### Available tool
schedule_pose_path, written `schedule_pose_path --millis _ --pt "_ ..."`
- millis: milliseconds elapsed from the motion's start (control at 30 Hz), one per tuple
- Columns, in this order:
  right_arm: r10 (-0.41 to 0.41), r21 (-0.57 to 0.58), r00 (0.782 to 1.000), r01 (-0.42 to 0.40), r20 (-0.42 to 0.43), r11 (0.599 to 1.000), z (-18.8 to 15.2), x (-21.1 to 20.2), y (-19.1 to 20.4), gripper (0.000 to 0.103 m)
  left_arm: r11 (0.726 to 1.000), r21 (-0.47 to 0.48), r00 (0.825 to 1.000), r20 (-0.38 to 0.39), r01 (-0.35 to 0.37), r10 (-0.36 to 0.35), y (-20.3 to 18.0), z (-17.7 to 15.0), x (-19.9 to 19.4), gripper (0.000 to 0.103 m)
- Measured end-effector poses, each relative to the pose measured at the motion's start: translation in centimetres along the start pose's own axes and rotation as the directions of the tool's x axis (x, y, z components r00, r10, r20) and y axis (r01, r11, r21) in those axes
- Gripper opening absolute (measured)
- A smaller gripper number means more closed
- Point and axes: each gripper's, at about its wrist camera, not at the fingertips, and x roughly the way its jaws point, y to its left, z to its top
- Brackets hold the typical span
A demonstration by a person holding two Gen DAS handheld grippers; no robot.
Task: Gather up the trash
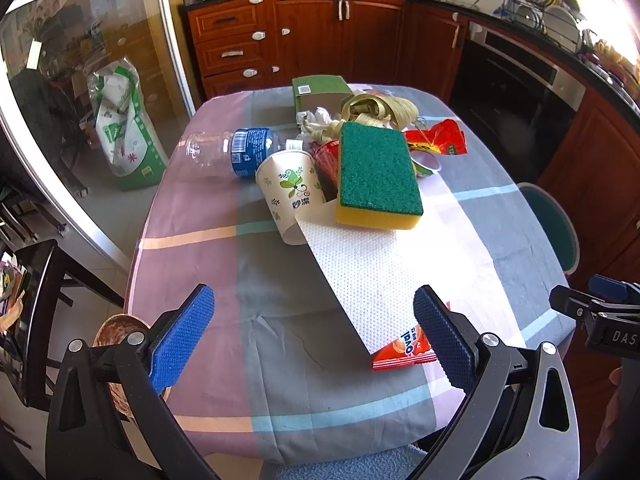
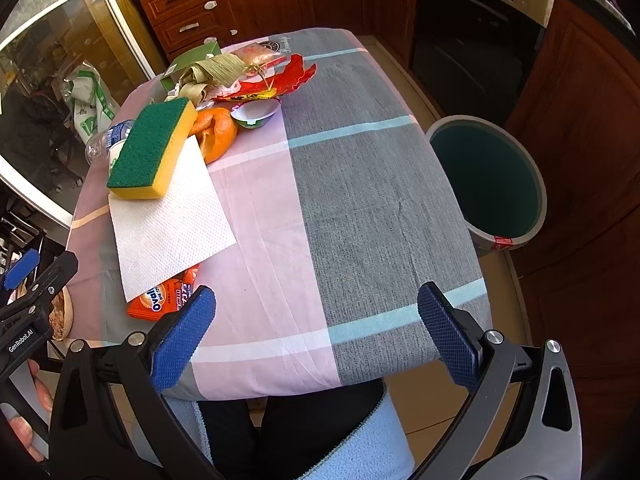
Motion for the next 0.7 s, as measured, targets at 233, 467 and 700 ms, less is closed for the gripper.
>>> schedule_pose_path --millis 233,467,700 --pt "-0.007 0.002 1.000 0.007 0.000 1.000 -0.1 0.0 0.0 0.097 1.000 -0.014 1.000 -0.002 0.000 0.000 0.5 -0.1 0.1 0.099" --pt "-0.015 0.003 1.000 0.015 -0.008 1.000 -0.1 0.3 0.1 0.097 1.000 -0.026 1.000 -0.013 0.000 0.000 0.9 -0.2 0.5 0.099" --pt "-0.015 0.003 1.000 0.015 -0.018 1.000 -0.2 0.6 0.2 0.097 1.000 -0.031 1.000 -0.020 0.003 -0.004 1.2 -0.3 0.8 0.099"
